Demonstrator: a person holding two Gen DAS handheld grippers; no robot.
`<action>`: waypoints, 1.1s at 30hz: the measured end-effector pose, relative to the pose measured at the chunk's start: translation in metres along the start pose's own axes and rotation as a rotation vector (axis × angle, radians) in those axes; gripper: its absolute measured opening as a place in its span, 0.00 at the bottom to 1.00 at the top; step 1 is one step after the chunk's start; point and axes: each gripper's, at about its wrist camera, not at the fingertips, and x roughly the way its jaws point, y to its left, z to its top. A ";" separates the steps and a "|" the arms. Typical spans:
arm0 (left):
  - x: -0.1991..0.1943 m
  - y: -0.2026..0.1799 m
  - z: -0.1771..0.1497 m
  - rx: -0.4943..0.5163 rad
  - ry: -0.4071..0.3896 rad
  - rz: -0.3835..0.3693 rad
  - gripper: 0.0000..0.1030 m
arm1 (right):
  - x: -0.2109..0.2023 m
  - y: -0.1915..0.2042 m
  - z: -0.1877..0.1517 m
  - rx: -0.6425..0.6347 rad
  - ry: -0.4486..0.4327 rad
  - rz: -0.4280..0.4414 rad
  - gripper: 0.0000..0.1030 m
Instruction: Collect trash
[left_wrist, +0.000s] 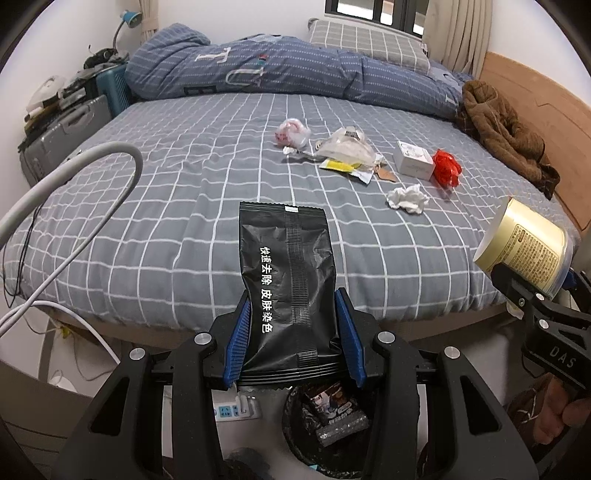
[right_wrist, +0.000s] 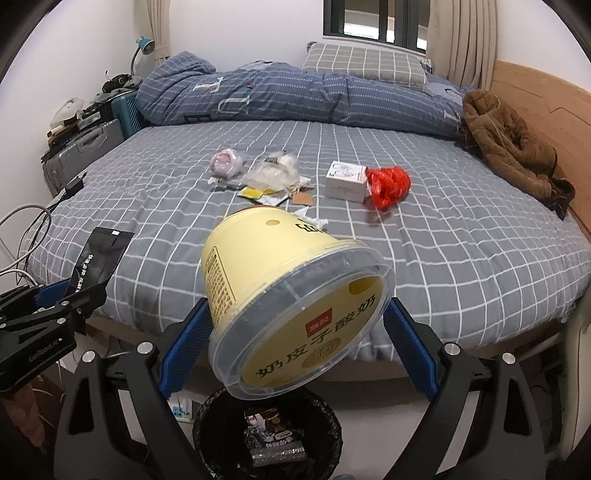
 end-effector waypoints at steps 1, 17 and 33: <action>0.000 0.000 -0.001 0.000 0.002 -0.001 0.42 | -0.001 0.001 -0.003 0.002 0.004 0.001 0.86; -0.009 0.017 -0.041 -0.017 0.048 0.028 0.42 | -0.004 0.008 -0.038 -0.002 0.067 0.004 0.86; 0.002 0.043 -0.079 -0.076 0.121 0.043 0.42 | 0.004 0.036 -0.071 -0.044 0.148 0.044 0.86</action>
